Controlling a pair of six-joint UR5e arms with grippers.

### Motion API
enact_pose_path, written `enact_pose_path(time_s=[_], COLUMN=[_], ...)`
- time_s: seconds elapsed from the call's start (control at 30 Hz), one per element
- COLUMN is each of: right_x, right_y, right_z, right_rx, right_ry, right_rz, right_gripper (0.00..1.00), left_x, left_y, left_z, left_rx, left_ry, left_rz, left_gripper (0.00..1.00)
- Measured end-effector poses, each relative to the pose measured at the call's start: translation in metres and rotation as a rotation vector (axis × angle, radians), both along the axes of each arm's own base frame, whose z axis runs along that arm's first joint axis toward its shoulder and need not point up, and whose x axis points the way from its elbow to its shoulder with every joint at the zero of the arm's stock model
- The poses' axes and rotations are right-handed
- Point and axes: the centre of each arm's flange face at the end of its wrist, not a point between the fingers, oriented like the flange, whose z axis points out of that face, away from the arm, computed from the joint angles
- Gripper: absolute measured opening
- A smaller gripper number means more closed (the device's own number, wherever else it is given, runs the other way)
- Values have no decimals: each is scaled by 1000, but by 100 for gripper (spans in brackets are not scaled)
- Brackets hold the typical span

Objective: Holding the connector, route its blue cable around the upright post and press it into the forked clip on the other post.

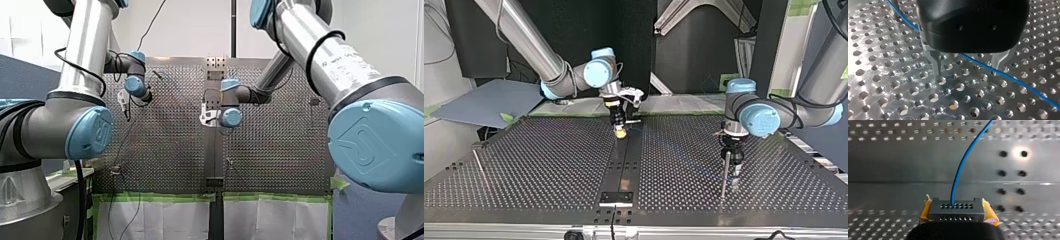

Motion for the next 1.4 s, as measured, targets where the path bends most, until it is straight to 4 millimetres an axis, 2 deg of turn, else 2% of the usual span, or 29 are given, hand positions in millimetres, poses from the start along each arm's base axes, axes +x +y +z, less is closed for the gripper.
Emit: enact_pose_path(time_s=[0.17,0.6,0.87,1.17,1.4], right_x=[0,3,4,-1,-12], right_y=[3,26,37,45,45], right_z=[-27,-112,-155,-206,-245], right_rx=[25,82,104,135,159], right_ry=[23,65,97,133,156], right_rz=[-16,-25,-45,-58,-89], right_gripper=[0,0,0,0,0], left_x=[-1,-2,-2,-2,-2], left_y=[1,0,0,2,2], left_z=[-2,-2,-2,-2,-2], left_rx=[-8,-12,-12,-12,-12], left_ry=[11,18,18,20,20], left_rz=[9,12,12,15,15], left_gripper=[100,100,100,100,100])
